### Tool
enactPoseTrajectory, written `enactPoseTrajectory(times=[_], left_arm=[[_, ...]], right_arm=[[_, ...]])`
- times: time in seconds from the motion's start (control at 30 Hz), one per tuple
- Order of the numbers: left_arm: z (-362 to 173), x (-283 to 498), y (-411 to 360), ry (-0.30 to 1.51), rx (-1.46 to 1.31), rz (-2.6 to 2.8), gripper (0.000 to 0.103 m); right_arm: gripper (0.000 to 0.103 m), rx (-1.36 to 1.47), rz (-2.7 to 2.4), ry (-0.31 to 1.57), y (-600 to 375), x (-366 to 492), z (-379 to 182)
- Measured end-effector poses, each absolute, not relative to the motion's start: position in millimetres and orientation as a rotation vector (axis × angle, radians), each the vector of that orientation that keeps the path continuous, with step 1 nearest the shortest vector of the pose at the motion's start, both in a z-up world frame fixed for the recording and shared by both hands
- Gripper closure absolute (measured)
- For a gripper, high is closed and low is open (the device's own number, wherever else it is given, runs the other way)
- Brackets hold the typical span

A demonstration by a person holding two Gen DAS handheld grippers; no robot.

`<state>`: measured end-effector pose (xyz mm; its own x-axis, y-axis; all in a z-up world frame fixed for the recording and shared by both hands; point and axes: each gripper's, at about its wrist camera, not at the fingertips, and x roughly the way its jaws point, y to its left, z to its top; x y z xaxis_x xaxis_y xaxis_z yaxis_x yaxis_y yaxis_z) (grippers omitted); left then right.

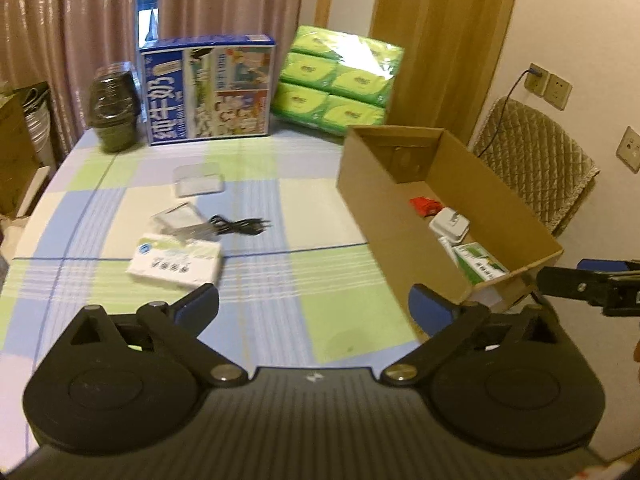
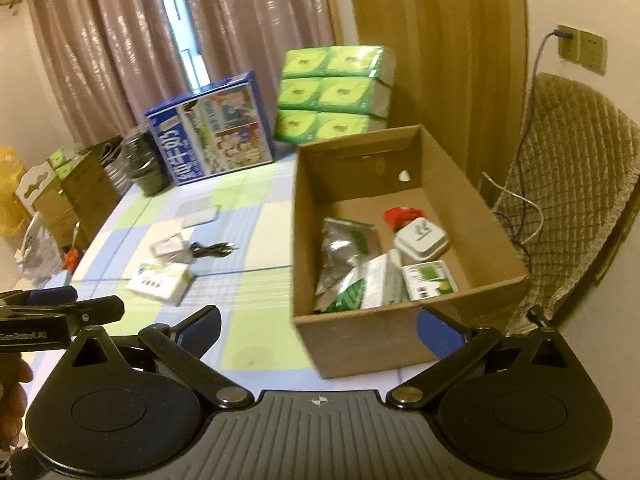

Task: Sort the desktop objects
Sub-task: 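Withdraw both open tools from the cardboard box back over the table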

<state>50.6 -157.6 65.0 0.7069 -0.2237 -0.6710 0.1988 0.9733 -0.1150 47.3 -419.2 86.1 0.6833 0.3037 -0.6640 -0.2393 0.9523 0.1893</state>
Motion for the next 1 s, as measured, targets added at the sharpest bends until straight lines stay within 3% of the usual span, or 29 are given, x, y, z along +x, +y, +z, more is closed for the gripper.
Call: enactPoseTrajectory(times=[0.67, 1.0], left_arm=[[45, 17, -42, 0.815, -0.054, -0.132, 0.001], [36, 16, -23, 0.796, 0.101, -0.194, 0.001]], right_arm=[[0.002, 0.004, 0.449, 0.778, -332, 26, 81], [0.002, -0.040, 0.504, 0.805, -306, 27, 66]])
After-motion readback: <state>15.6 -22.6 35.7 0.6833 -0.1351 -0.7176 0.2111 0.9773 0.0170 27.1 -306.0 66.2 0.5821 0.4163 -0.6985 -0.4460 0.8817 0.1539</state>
